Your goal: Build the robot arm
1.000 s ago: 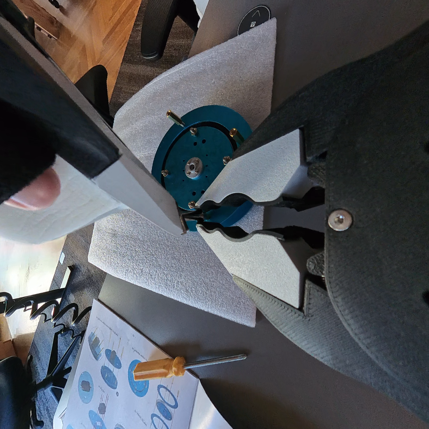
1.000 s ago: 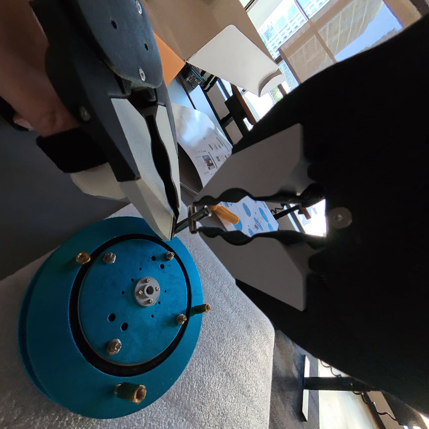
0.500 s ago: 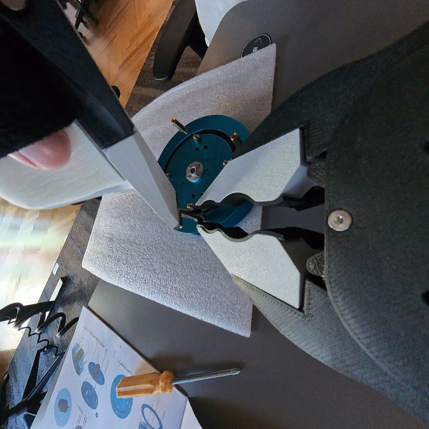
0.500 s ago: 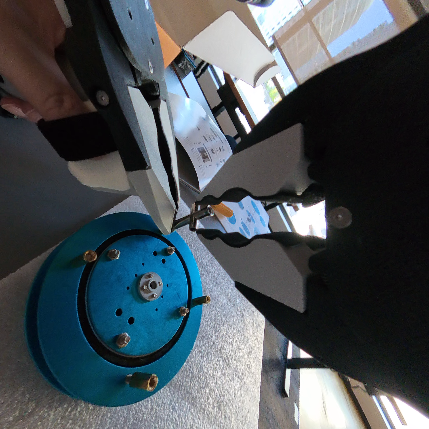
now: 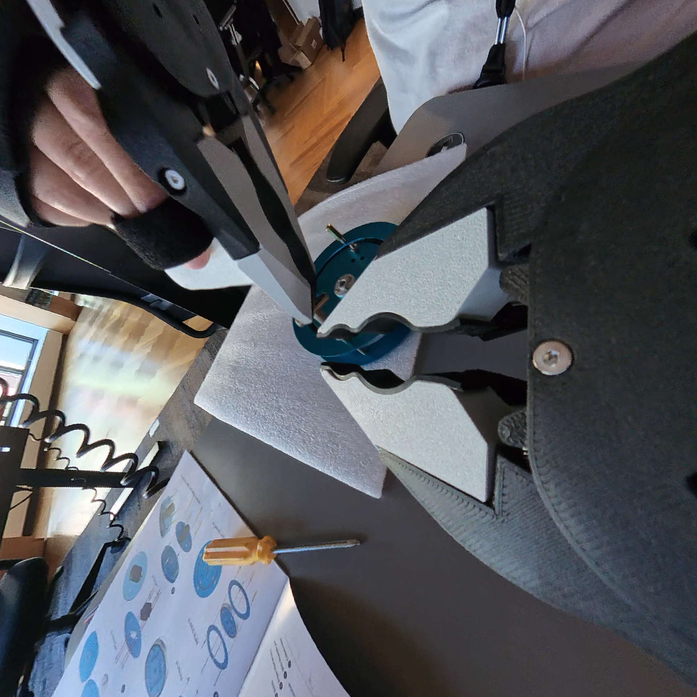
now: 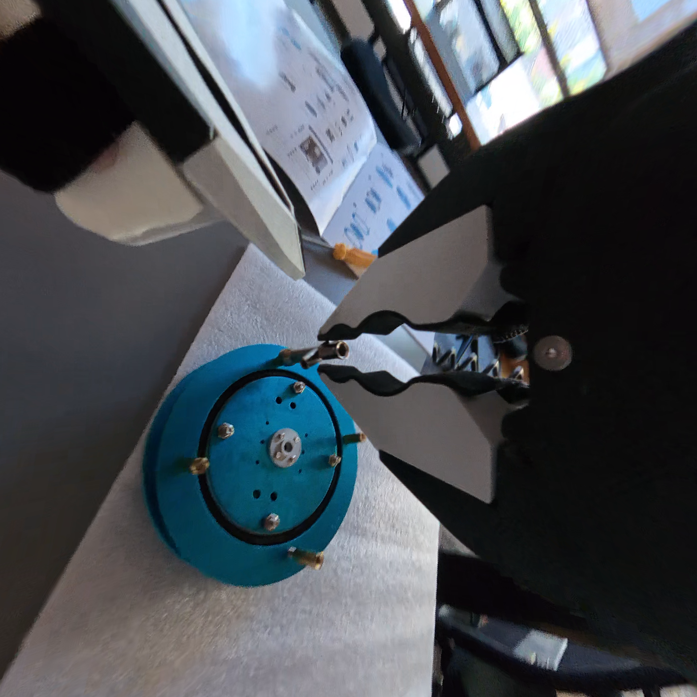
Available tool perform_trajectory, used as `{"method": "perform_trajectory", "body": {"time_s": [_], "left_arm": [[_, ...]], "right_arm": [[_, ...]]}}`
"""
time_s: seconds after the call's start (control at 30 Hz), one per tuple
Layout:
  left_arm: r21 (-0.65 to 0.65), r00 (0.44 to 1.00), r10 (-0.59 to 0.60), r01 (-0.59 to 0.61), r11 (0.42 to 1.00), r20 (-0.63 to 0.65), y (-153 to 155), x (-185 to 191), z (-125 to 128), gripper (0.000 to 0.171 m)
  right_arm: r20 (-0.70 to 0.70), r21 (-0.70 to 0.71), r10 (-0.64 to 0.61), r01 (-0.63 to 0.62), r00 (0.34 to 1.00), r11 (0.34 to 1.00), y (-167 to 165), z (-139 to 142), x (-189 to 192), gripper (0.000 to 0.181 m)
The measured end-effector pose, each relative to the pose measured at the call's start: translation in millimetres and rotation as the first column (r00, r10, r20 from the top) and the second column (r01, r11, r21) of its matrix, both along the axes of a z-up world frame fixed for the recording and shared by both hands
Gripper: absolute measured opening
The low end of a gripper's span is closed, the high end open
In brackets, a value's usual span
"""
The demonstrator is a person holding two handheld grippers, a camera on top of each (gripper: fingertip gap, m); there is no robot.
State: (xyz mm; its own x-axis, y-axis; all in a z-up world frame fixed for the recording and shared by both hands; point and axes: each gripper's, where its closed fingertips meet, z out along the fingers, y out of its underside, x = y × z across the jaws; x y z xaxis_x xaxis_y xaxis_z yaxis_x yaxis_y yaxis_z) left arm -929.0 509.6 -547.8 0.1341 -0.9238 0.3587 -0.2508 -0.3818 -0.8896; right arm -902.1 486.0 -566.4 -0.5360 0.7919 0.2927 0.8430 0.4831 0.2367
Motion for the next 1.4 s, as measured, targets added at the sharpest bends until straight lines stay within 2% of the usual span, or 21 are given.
{"method": "perform_trajectory", "body": {"time_s": [0.23, 0.4, 0.5, 0.67, 0.8, 0.93, 1.0, 1.07, 1.4], "left_arm": [[0.014, 0.993, -0.021, 0.023, 1.000, -0.115, -5.0, 4.8, -21.0, 0.009], [0.011, 0.992, -0.014, 0.016, 1.000, -0.126, -3.7, 4.0, -22.7, 0.008], [-0.001, 0.993, -0.009, 0.009, 1.000, -0.116, -2.4, 2.6, -21.3, 0.007], [-0.001, 0.993, -0.014, 0.014, 1.000, -0.114, -3.4, 3.0, -20.8, 0.007], [0.008, 0.992, -0.035, 0.036, 0.999, -0.123, -7.8, 5.3, -21.6, 0.009], [0.022, 0.988, -0.049, 0.053, 0.998, -0.148, -11.4, 6.7, -25.8, 0.011], [0.021, 0.984, -0.052, 0.057, 0.998, -0.168, -12.0, 7.0, -30.1, 0.011], [0.031, 0.981, -0.057, 0.064, 0.997, -0.188, -13.2, 8.5, -33.8, 0.013], [0.232, 0.977, -0.027, 0.077, 0.970, -0.211, -15.9, 28.0, -35.4, 0.019]], "right_arm": [[-0.044, -0.132, -0.264, 0.256, 0.964, 0.958, -0.3, -1.8, -2.9, 0.008], [-0.064, -0.252, -0.484, 0.455, 0.873, 0.854, 1.4, -1.5, -0.7, 0.008], [-0.074, -0.329, -0.629, 0.577, 0.774, 0.748, 1.7, -1.9, 1.1, 0.008], [-0.088, -0.458, -0.849, 0.736, 0.521, 0.499, -0.1, -2.5, 2.0, 0.007], [-0.126, -0.488, -0.905, 0.769, 0.406, 0.413, -0.3, -2.5, 3.5, 0.008], [-0.110, -0.555, -0.960, 0.785, 0.259, 0.276, 1.3, -2.4, 2.7, 0.008], [-0.085, -0.578, -0.975, 0.786, 0.207, 0.218, 1.7, -2.3, 2.6, 0.008], [-0.069, -0.586, -0.981, 0.788, 0.180, 0.186, 2.5, -2.3, 2.2, 0.008], [-0.039, -0.591, -0.991, 0.797, 0.127, 0.125, 7.0, -2.4, -2.0, 0.007]]}}
